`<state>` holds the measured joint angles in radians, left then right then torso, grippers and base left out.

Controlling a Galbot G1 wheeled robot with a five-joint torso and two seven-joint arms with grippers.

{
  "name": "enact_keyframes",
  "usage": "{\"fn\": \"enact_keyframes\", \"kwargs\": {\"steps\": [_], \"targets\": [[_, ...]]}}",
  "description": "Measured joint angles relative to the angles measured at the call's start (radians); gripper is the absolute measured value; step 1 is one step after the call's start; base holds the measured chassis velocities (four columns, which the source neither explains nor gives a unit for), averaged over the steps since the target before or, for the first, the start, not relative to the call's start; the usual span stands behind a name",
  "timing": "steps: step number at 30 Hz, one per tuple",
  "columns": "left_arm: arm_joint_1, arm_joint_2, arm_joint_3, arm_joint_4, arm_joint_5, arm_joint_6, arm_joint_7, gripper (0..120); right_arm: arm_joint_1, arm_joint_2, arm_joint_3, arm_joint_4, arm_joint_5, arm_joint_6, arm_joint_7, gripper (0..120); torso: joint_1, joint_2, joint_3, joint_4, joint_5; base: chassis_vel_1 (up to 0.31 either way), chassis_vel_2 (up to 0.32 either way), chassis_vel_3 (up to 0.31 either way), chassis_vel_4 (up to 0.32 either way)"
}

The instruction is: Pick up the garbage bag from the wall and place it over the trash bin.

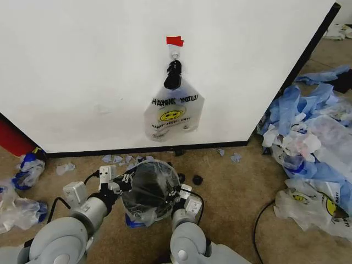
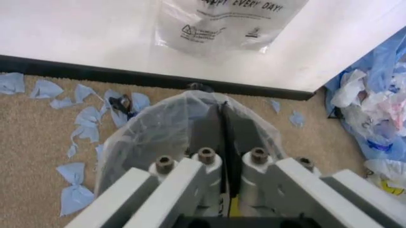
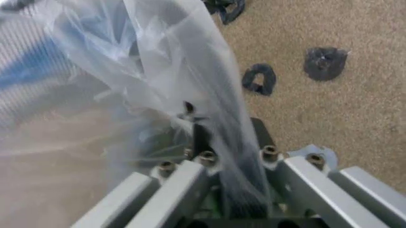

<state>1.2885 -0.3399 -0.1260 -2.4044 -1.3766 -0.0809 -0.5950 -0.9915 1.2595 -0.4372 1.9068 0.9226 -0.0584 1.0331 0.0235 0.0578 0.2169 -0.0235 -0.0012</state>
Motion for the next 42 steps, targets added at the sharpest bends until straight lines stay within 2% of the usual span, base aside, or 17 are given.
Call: {"fn": "enact_keyframes", "kwargs": {"steps": [1, 2, 8, 9, 10, 15, 16, 23, 26, 28, 30, 31, 35, 37, 38, 41, 42], "targets": [[0.0, 0.0, 0.0, 0.001, 0.001, -0.001, 0.0, 8, -0.003, -0.004, -0.002, 0.004, -0.005, -0.002, 0.0, 10, 0.0, 0.0, 0.0, 0.0001, 0.0001, 0.0, 0.0, 0.0, 0.0], [0.0, 0.0, 0.0, 0.001, 0.001, -0.001, 0.0, 8, -0.003, -0.004, -0.002, 0.004, -0.005, -0.002, 0.0, 10, 0.0, 0.0, 0.0, 0.0001, 0.0001, 0.0, 0.0, 0.0, 0.0], [-0.001, 0.003, 0.0, 0.003, 0.001, -0.002, 0.001, 33, -0.025, -0.027, -0.007, 0.05, -0.046, -0.005, -0.013, 37, 0.0, 0.0, 0.0, -0.0001, 0.0001, 0.0, 0.0, 0.0, 0.0], [-0.001, 0.003, 0.0, 0.003, 0.001, -0.002, 0.001, 33, -0.025, -0.027, -0.007, 0.05, -0.046, -0.005, -0.013, 37, 0.0, 0.0, 0.0, -0.0001, 0.0001, 0.0, 0.0, 0.0, 0.0], [-0.001, 0.003, 0.0, 0.003, 0.001, -0.002, 0.001, 38, -0.027, -0.03, -0.009, 0.053, -0.054, -0.003, -0.017, 40, 0.0, 0.0, 0.0, -0.0001, 0.0001, 0.0, 0.0, 0.0, 0.0], [0.003, 0.001, -0.002, 0.004, 0.001, -0.002, 0.001, 59, -0.037, -0.045, -0.017, 0.072, -0.095, 0.013, -0.049, 62, 0.0, 0.0, 0.0, -0.0002, 0.0001, 0.0, 0.0, 0.0, 0.0], [0.003, 0.001, -0.002, 0.004, 0.001, -0.002, 0.001, 59, -0.037, -0.045, -0.017, 0.072, -0.095, 0.013, -0.049, 62, 0.0, 0.0, 0.0, -0.0002, 0.0001, 0.0, 0.0, 0.0, 0.0], [0.016, -0.006, -0.008, 0.004, 0.01, -0.004, 0.001, 62, -0.04, -0.056, -0.047, 0.074, -0.165, 0.045, -0.103, 91, 0.0, 0.0, 0.0, -0.0001, 0.0, 0.0, 0.0, 0.0, 0.0], [0.016, -0.007, -0.01, 0.005, 0.012, -0.004, 0.001, 61, -0.04, -0.061, -0.05, 0.068, -0.201, 0.074, -0.142, 96, 0.0, 0.0, 0.0, -0.0001, 0.0001, 0.0, 0.0, 0.0, 0.0], [0.015, -0.013, -0.01, 0.01, 0.018, -0.004, 0.002, 61, -0.039, -0.068, -0.045, 0.055, -0.271, 0.141, -0.228, 97, 0.0, 0.0, 0.0, -0.0001, 0.0001, 0.0, 0.0, 0.0, 0.0], [0.013, -0.029, -0.01, 0.027, 0.053, -0.008, 0.015, 61, -0.045, -0.082, -0.006, 0.048, -0.343, 0.217, -0.349, 96, 0.0, 0.0, 0.0, 0.0, 0.0002, 0.0, 0.0, 0.0, 0.0], [0.013, -0.029, -0.01, 0.027, 0.053, -0.008, 0.015, 61, -0.045, -0.082, -0.006, 0.048, -0.343, 0.217, -0.349, 96, 0.0, 0.0, 0.0, 0.0, 0.0002, 0.0, 0.0, 0.0, 0.0], [0.01, -0.066, -0.016, 0.053, 0.115, -0.017, 0.041, 61, -0.054, -0.11, 0.086, 0.063, -0.38, 0.294, -0.486, 96, 0.0, 0.0, 0.0, -0.0001, 0.0, 0.0, 0.0, 0.0, 0.0], [0.009, -0.119, -0.034, 0.099, 0.213, -0.034, 0.074, 65, -0.059, -0.158, 0.214, 0.09, -0.409, 0.398, -0.618, 99, 0.0, 0.0, 0.0, -0.0003, 0.0, 0.0, 0.0, 0.0, 0.0], [0.009, -0.119, -0.034, 0.099, 0.213, -0.034, 0.074, 65, -0.059, -0.158, 0.214, 0.09, -0.409, 0.398, -0.618, 99, 0.0, 0.0, 0.0, -0.0003, 0.0, 0.0, 0.0, 0.0, 0.0], [0.035, -0.192, -0.099, 0.154, 0.371, -0.068, 0.138, 75, -0.071, -0.212, 0.343, 0.158, -0.378, 0.444, -0.683, 100, 0.0, 0.0, 0.0, 0.0, 0.0005, 0.0, 0.0, 0.0, 0.0], [0.045, -0.225, -0.13, 0.166, 0.417, -0.077, 0.155, 78, -0.085, -0.226, 0.396, 0.178, -0.367, 0.453, -0.705, 100, 0.0, 0.0, 0.0, 0.0002, -0.0004, 0.0, 0.0, 0.0, 0.0]]}}
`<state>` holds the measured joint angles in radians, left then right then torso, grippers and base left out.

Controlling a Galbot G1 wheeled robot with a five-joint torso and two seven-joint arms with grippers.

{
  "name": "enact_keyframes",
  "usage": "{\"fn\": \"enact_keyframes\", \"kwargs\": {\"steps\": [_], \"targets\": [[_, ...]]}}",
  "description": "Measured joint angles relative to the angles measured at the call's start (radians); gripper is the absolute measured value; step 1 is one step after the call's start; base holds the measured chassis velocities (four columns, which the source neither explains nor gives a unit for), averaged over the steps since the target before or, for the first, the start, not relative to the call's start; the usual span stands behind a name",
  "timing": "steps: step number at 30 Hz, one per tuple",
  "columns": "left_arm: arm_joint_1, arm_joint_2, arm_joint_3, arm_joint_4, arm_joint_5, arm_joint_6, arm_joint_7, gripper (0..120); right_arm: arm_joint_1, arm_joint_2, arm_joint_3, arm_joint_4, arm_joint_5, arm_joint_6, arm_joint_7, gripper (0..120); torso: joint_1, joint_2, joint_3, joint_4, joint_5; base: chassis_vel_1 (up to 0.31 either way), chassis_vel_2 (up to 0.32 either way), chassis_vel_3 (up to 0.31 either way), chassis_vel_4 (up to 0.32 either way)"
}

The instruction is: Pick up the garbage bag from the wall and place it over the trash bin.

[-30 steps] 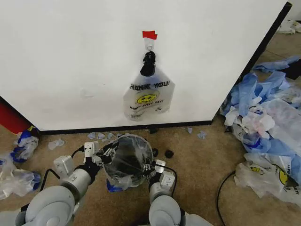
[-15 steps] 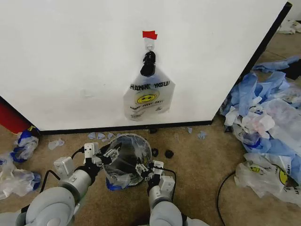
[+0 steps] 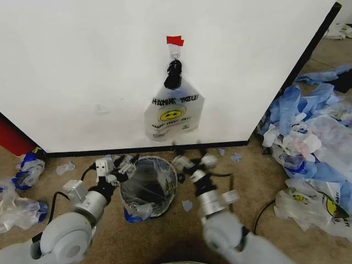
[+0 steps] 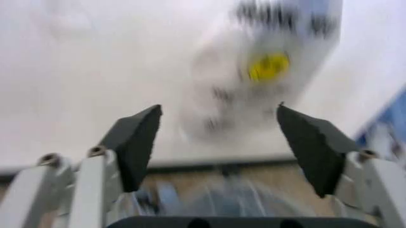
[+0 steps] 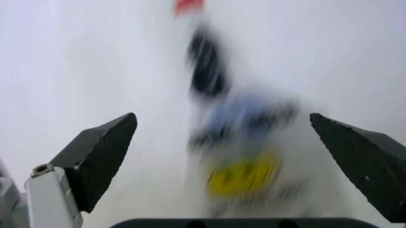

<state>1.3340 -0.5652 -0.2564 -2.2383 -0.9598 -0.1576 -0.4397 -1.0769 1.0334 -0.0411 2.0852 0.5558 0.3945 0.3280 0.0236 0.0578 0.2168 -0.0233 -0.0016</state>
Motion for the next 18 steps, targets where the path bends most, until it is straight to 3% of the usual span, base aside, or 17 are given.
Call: {"fn": "enact_keyframes", "kwargs": {"steps": [7, 9, 18], "targets": [[0.04, -0.156, -0.148, 0.001, 0.131, -0.016, 0.079, 98, -0.169, -0.04, 0.244, 0.114, -0.007, 0.051, -0.073, 100, 0.0, 0.0, 0.0, -0.0011, 0.0008, 0.0, 0.0, 0.0, 0.0], [0.062, -0.209, -0.197, -0.002, 0.188, -0.031, 0.105, 98, -0.209, -0.044, 0.321, 0.142, -0.026, 0.055, -0.074, 100, 0.0, 0.0, 0.0, 0.0, 0.0006, 0.0, 0.0, 0.0, 0.0], [0.184, -0.415, -0.38, -0.038, 0.345, -0.079, 0.154, 100, -0.44, -0.01, 0.572, 0.219, -0.186, -0.052, -0.023, 100, 0.0, 0.0, 0.0, -0.0004, 0.0003, 0.0, 0.0, 0.0, 0.0]]}}
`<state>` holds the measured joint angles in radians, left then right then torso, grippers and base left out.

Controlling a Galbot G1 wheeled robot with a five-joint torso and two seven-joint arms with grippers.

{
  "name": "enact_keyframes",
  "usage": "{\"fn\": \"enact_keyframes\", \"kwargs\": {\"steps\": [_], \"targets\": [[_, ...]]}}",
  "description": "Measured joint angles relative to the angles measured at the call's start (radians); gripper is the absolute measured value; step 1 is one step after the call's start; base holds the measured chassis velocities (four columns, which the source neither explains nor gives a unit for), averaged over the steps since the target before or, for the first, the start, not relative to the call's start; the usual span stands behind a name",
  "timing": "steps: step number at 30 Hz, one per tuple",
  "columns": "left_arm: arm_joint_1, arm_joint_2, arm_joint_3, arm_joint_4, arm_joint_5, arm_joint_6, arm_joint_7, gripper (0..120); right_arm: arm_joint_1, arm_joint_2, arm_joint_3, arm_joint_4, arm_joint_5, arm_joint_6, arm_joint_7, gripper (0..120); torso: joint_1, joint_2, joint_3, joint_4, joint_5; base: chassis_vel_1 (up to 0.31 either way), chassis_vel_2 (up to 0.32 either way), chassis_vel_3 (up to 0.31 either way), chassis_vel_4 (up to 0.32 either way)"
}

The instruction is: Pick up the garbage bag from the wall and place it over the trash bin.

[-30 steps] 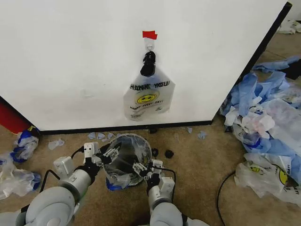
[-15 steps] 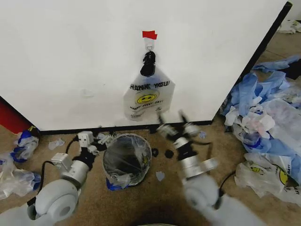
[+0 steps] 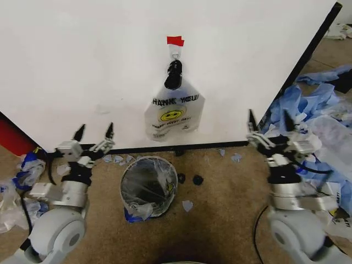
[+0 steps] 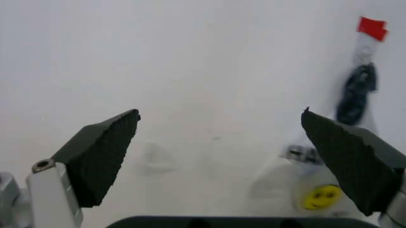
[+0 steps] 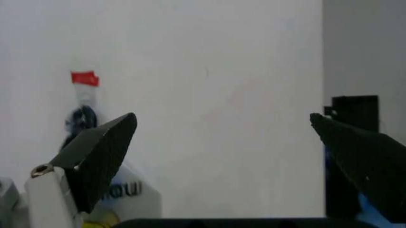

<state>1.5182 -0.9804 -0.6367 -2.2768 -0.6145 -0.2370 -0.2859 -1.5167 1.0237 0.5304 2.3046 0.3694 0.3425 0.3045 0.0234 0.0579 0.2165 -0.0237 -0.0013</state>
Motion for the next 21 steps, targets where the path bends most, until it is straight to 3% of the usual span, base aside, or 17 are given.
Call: {"fn": "enact_keyframes", "kwargs": {"steps": [9, 15, 21], "targets": [[0.111, -0.166, -0.09, -0.003, 0.131, -0.04, 0.049, 100, -0.13, 0.076, 0.034, -0.007, -0.091, -0.063, 0.02, 100, 0.0, 0.0, 0.0, 0.0001, 0.0003, 0.0, 0.0, 0.0, 0.0], [0.134, -0.226, -0.09, 0.012, 0.149, -0.062, 0.098, 100, -0.14, 0.115, 0.009, -0.008, -0.097, -0.162, 0.075, 100, 0.0, 0.0, 0.0, 0.0, -0.0001, 0.0, 0.0, 0.0, 0.0], [0.125, -0.238, -0.069, 0.067, 0.16, -0.079, 0.119, 100, -0.111, 0.144, -0.01, -0.097, -0.116, -0.161, 0.064, 100, 0.0, 0.0, 0.0, -0.0001, 0.0, 0.0, 0.0, 0.0, 0.0]]}}
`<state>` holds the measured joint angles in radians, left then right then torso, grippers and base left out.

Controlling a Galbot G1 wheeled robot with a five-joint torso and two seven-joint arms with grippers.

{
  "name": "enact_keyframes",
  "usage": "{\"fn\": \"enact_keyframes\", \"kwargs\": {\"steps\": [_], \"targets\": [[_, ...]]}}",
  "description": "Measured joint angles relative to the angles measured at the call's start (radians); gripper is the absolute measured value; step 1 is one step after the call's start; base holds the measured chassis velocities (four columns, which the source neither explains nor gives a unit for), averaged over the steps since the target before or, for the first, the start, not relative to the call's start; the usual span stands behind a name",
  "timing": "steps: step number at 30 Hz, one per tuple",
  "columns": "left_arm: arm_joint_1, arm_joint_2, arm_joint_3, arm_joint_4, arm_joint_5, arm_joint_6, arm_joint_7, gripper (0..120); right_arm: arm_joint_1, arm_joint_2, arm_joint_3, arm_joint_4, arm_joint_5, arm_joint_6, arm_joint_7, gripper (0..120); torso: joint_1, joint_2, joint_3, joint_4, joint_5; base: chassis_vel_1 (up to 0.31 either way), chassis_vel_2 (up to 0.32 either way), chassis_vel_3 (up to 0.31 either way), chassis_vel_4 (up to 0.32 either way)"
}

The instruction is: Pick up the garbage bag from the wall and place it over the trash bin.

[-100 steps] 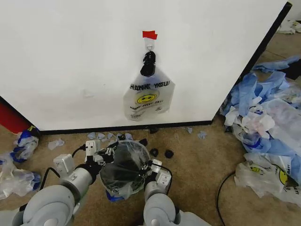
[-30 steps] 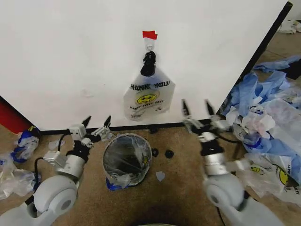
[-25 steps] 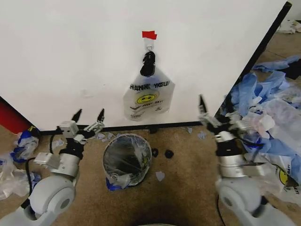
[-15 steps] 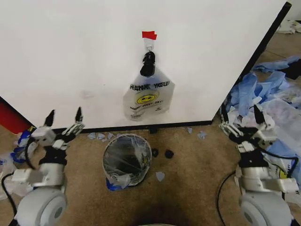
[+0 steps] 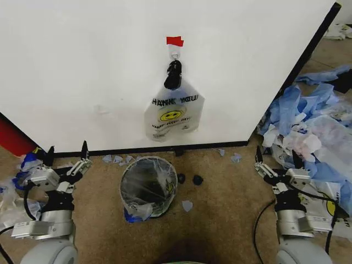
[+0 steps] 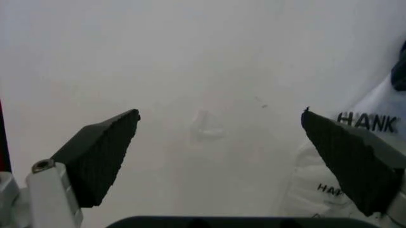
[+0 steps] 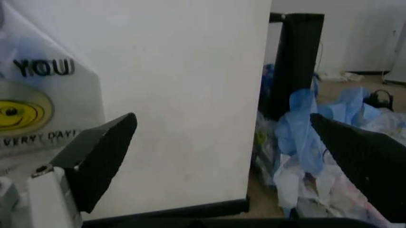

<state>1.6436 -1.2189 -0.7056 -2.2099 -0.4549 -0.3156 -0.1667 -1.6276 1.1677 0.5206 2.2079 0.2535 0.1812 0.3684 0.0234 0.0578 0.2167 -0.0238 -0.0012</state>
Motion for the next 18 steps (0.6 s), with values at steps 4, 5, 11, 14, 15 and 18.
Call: {"fn": "enact_keyframes", "kwargs": {"steps": [4, 5, 11, 14, 15, 18], "targets": [[-0.011, -0.013, 0.016, 0.03, 0.002, -0.014, 0.013, 100, 0.017, 0.011, -0.014, -0.027, 0.004, 0.014, -0.02, 100, 0.0, 0.0, 0.0, 0.0001, -0.0002, 0.0, 0.0, 0.0, 0.0], [-0.015, -0.017, 0.022, 0.04, 0.003, -0.017, 0.018, 100, 0.026, 0.013, -0.023, -0.033, 0.007, 0.017, -0.026, 100, 0.0, 0.0, 0.0, 0.0001, -0.0002, 0.0, 0.0, 0.0, 0.0], [-0.052, -0.026, 0.048, 0.074, 0.004, -0.02, 0.026, 100, 0.074, 0.015, -0.044, -0.063, 0.024, 0.021, -0.058, 100, 0.0, 0.0, 0.0, -0.0001, 0.0, 0.0, 0.0, 0.0, 0.0], [-0.063, -0.028, 0.049, 0.082, 0.004, -0.017, 0.024, 100, 0.096, 0.01, -0.051, -0.077, 0.044, 0.032, -0.087, 100, 0.0, 0.0, 0.0, 0.0002, 0.0001, 0.0, 0.0, 0.0, 0.0], [-0.065, -0.028, 0.049, 0.083, 0.004, -0.016, 0.023, 100, 0.099, 0.009, -0.052, -0.079, 0.048, 0.036, -0.095, 100, 0.0, 0.0, 0.0, 0.0003, -0.0001, 0.0, 0.0, 0.0, 0.0], [-0.068, -0.028, 0.049, 0.083, 0.004, -0.014, 0.022, 100, 0.105, 0.009, -0.056, -0.085, 0.052, 0.043, -0.107, 100, 0.0, 0.0, 0.0, 0.0002, 0.0, 0.0, 0.0, 0.0, 0.0]]}}
